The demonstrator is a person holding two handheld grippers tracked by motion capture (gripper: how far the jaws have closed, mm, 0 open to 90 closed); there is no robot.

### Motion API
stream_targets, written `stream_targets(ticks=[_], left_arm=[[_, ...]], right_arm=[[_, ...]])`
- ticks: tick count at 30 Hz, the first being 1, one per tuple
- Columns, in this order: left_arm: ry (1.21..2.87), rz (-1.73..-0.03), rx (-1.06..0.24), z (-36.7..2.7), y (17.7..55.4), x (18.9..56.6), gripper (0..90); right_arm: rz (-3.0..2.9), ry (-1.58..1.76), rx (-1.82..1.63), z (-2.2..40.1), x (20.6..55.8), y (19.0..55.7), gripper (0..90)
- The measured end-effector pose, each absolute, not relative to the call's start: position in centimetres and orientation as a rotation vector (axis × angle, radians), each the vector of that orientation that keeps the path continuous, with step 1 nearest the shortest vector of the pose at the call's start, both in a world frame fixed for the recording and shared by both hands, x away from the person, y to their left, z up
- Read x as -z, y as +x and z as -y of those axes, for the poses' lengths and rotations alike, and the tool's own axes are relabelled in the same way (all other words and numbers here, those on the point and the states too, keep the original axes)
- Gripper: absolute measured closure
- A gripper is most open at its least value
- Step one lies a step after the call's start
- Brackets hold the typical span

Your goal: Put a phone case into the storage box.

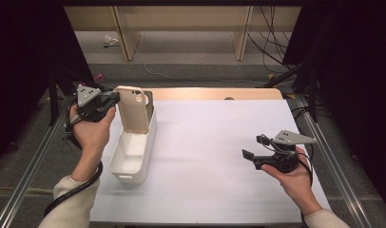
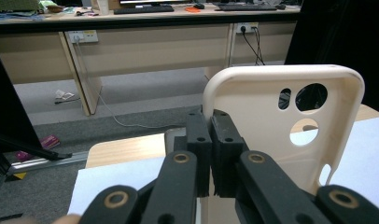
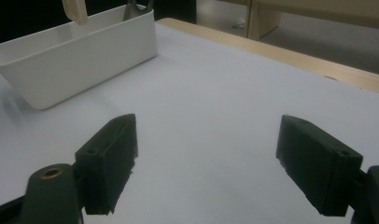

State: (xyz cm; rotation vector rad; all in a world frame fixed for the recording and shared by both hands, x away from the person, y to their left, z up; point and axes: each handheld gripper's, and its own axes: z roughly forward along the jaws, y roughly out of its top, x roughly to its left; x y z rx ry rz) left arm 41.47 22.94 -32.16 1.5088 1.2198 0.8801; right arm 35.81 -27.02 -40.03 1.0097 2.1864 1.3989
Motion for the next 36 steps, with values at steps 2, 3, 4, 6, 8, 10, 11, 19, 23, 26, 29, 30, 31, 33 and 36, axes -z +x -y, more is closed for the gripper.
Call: stream_targets(ticks=[2, 3, 4, 6, 8, 10, 11, 19, 23, 26, 29, 30, 31, 33, 36], left_arm=[[1.509, -1.219, -0.884, -23.0, 41.5, 32.2, 87.0], [1.510, -1.220, -0.886, -23.0, 41.6, 32.2, 87.0], [1.510, -1.222, -0.889, -23.0, 41.7, 32.2, 87.0], [1.510, -1.224, -0.892, -23.1, 41.8, 32.2, 87.1], [1.508, -1.225, -0.895, -23.1, 42.0, 32.2, 87.0], [1.514, -1.227, -0.898, -23.1, 42.2, 32.3, 87.1], [1.514, -1.229, -0.901, -23.0, 42.3, 32.3, 87.0], [1.521, -1.246, -0.915, -22.9, 43.5, 32.4, 87.0], [1.521, -1.265, -0.913, -22.8, 44.1, 32.7, 87.0], [1.524, -1.275, -0.913, -22.8, 44.6, 33.1, 87.0], [1.526, -1.281, -0.912, -22.8, 45.0, 33.4, 87.0], [1.531, -1.284, -0.915, -22.9, 45.2, 33.5, 87.0], [1.533, -1.287, -0.913, -22.9, 45.3, 33.6, 87.0], [1.537, -1.297, -0.908, -22.9, 45.6, 33.9, 87.0], [1.540, -1.307, -0.907, -22.9, 45.8, 34.3, 87.0]], right_arm=[[-2.187, 1.010, -1.399, 27.0, 40.0, 35.8, 21.7], [-2.186, 1.010, -1.400, 27.0, 40.0, 35.8, 21.6], [-2.186, 1.011, -1.399, 27.0, 40.0, 35.8, 21.7], [-2.187, 1.012, -1.398, 27.0, 40.0, 35.8, 21.7], [-2.188, 1.011, -1.398, 27.0, 40.0, 35.8, 21.7], [-2.187, 1.012, -1.397, 27.0, 40.0, 35.8, 21.7], [-2.187, 1.012, -1.397, 27.0, 40.0, 35.8, 21.7], [-2.186, 1.013, -1.400, 27.0, 40.1, 35.8, 21.7], [-2.187, 1.014, -1.401, 27.0, 40.1, 35.8, 21.7], [-2.186, 1.014, -1.402, 27.0, 40.1, 35.8, 21.7], [-2.187, 1.016, -1.402, 27.1, 40.1, 35.9, 21.7], [-2.187, 1.016, -1.402, 27.1, 40.1, 35.9, 21.7], [-2.187, 1.016, -1.403, 27.0, 40.1, 35.9, 21.7], [-2.187, 1.015, -1.403, 27.0, 40.1, 35.9, 21.7], [-2.188, 1.015, -1.403, 27.1, 40.1, 35.9, 21.7]])
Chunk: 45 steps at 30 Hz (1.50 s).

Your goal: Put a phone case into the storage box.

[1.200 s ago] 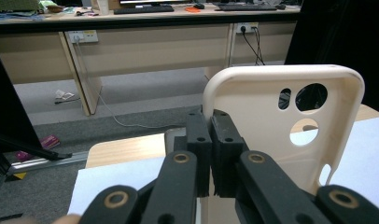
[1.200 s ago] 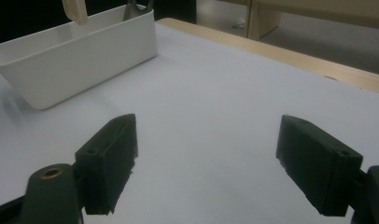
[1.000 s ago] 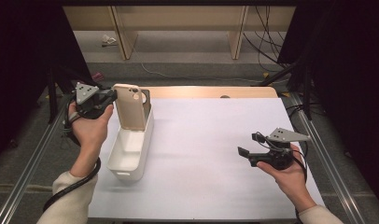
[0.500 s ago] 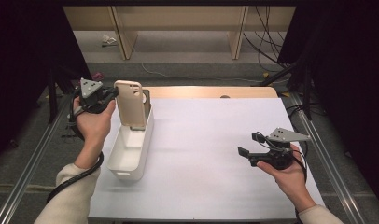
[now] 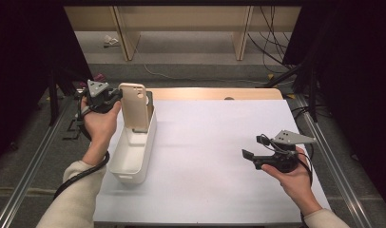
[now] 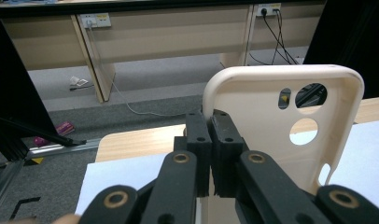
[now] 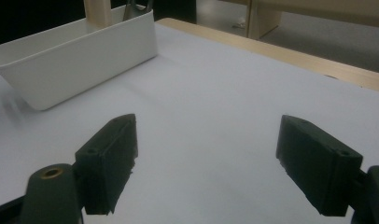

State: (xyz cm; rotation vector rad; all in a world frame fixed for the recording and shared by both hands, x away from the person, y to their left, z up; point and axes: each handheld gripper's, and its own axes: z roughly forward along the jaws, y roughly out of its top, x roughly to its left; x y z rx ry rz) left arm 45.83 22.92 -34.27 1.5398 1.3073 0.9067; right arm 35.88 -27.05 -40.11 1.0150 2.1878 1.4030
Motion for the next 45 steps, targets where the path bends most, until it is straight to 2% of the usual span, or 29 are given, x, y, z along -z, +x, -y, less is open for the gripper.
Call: stream_targets(ticks=[45], left_arm=[[1.596, -1.353, -0.841, -23.3, 48.8, 38.3, 87.0]], right_arm=[[-2.191, 1.020, -1.405, 27.1, 40.2, 36.0, 21.7]])
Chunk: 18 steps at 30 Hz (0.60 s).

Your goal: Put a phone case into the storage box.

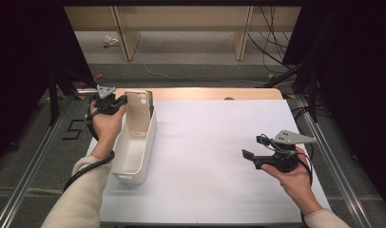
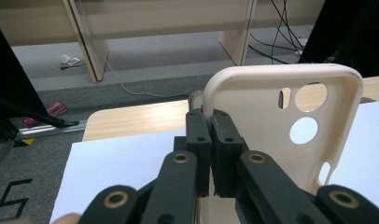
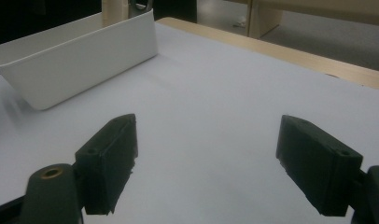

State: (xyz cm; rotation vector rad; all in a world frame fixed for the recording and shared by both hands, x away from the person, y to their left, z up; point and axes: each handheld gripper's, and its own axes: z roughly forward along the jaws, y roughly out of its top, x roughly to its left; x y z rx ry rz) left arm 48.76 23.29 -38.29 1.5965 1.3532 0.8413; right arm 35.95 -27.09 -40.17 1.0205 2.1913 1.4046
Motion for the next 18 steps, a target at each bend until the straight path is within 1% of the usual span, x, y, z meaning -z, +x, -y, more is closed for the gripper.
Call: stream_targets(ticks=[18], left_arm=[[1.640, -1.391, -0.801, -23.4, 49.2, 39.6, 86.9]], right_arm=[[-2.195, 1.021, -1.403, 27.1, 40.2, 36.0, 21.7]])
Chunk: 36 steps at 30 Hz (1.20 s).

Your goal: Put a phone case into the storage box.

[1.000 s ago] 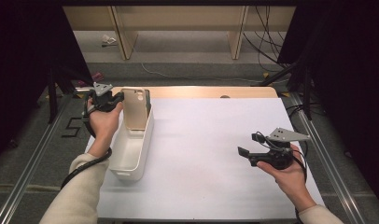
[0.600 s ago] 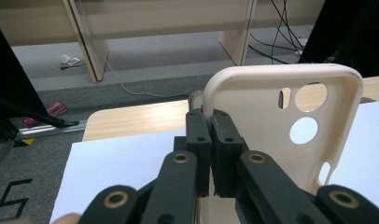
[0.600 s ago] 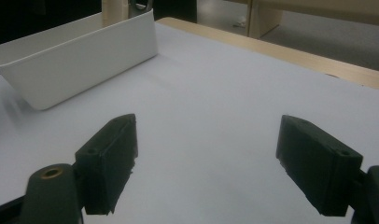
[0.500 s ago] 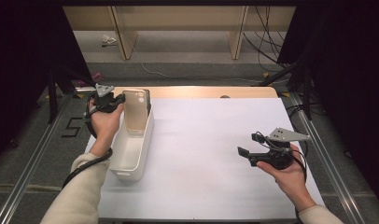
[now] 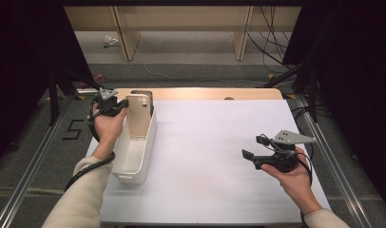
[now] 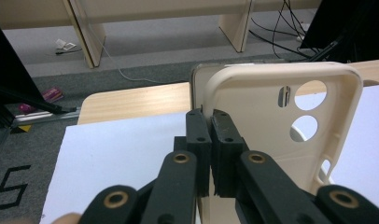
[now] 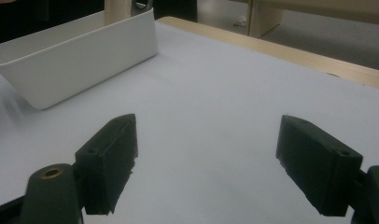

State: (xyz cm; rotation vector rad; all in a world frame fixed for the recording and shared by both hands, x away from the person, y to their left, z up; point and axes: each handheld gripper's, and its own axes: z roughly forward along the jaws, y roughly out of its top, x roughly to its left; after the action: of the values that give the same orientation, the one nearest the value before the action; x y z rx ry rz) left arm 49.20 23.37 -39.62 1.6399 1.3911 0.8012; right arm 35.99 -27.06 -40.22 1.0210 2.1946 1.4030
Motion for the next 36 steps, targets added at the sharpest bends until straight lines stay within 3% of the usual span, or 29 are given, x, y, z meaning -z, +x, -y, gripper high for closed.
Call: stream_targets(ticks=[36], left_arm=[[1.682, -1.420, -0.801, -23.6, 50.3, 40.9, 82.0]], right_arm=[[-2.194, 1.022, -1.408, 27.1, 40.2, 36.0, 21.4]])
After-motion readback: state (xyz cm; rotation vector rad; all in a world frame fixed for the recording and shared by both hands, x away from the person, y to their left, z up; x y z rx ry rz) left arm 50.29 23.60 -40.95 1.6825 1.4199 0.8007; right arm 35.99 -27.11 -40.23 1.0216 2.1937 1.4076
